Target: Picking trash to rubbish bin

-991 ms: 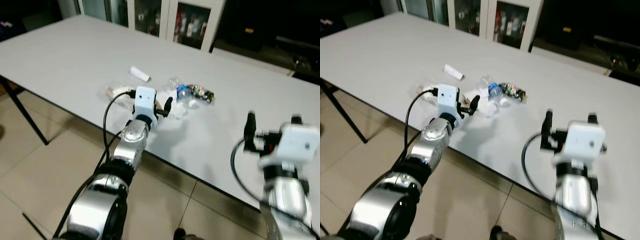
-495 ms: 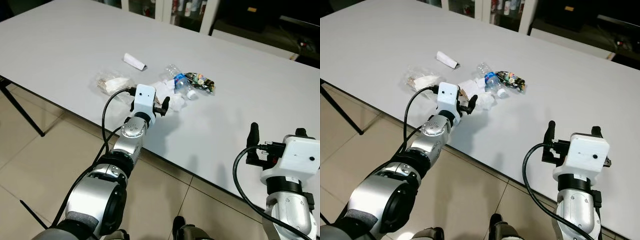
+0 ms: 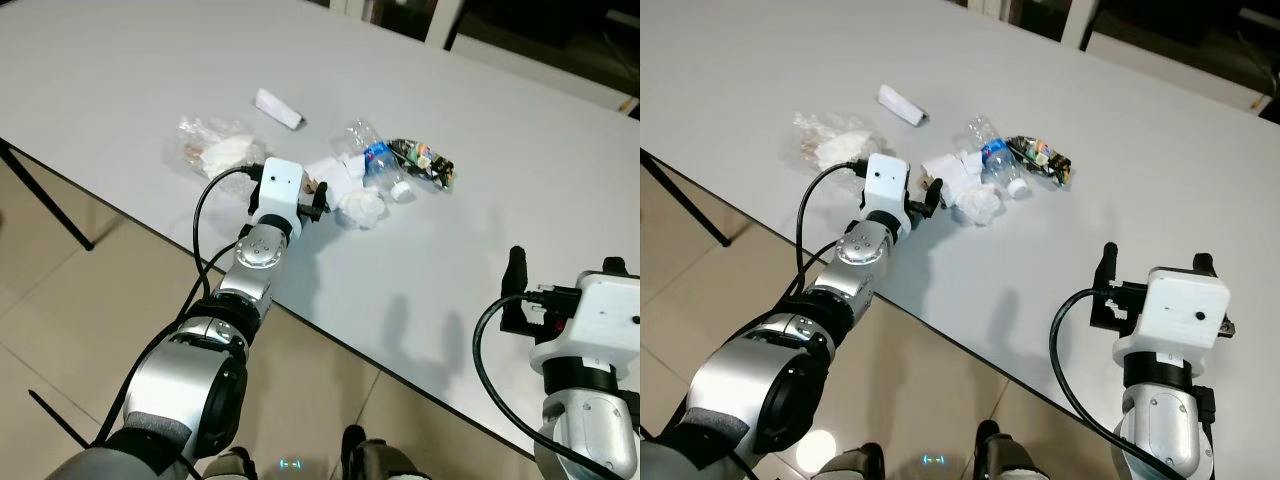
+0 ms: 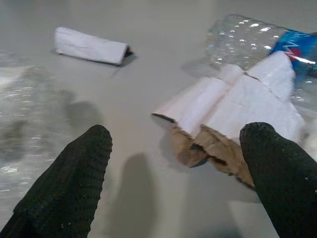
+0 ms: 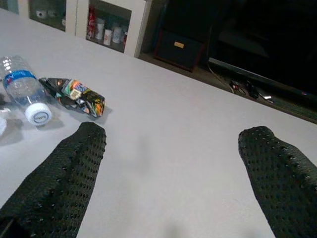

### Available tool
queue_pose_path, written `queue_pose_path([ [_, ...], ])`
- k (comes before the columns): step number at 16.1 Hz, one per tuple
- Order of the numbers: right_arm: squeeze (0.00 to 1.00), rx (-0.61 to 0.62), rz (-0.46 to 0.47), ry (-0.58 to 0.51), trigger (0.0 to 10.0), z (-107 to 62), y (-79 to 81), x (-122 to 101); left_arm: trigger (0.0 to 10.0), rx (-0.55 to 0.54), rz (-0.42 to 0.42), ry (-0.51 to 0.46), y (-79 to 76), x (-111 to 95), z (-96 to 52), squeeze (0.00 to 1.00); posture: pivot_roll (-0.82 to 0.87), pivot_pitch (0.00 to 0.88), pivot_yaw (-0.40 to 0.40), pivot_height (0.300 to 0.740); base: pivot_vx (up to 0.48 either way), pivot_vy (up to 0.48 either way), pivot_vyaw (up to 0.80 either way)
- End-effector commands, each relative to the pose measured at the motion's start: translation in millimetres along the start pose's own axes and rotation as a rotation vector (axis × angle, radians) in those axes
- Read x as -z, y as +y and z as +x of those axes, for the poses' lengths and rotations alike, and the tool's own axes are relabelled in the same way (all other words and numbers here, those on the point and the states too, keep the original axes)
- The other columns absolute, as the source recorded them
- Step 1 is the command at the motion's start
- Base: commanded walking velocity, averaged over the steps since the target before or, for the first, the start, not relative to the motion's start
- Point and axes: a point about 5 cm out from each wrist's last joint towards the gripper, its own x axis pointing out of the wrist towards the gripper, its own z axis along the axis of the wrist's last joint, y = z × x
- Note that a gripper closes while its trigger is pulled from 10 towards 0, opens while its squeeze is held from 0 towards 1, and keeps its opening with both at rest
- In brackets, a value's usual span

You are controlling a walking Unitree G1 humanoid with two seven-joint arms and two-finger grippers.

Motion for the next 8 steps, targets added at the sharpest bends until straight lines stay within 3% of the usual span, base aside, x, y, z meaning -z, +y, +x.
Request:
queue_pose_path([
  [1,0.0,0.002,-0.014,-0.01,10.0,-3.6,-2.5,-5.6,10.0,0.049,0.02,-0.004,-10.9,-3.5,1.9,0.0,-0.15,0.221,-0.083,0.74,0.0,0.0,0.0],
  [5,0.0,0.002,-0.017,-0.009,10.0,-4.2,0.1,-7.2,10.0,0.145,0.049,0.018,-26.2,1.4,0.1,0.0,-0.15,0.228,-0.068,0.74,0.0,0.0,0.0],
  [8,0.0,0.004,-0.015,-0.002,10.0,-5.5,2.4,-6.8,10.0,0.153,0.092,0.064,-27.1,8.3,-1.3,0.0,-0.15,0.234,-0.058,0.74,0.0,0.0,0.0],
])
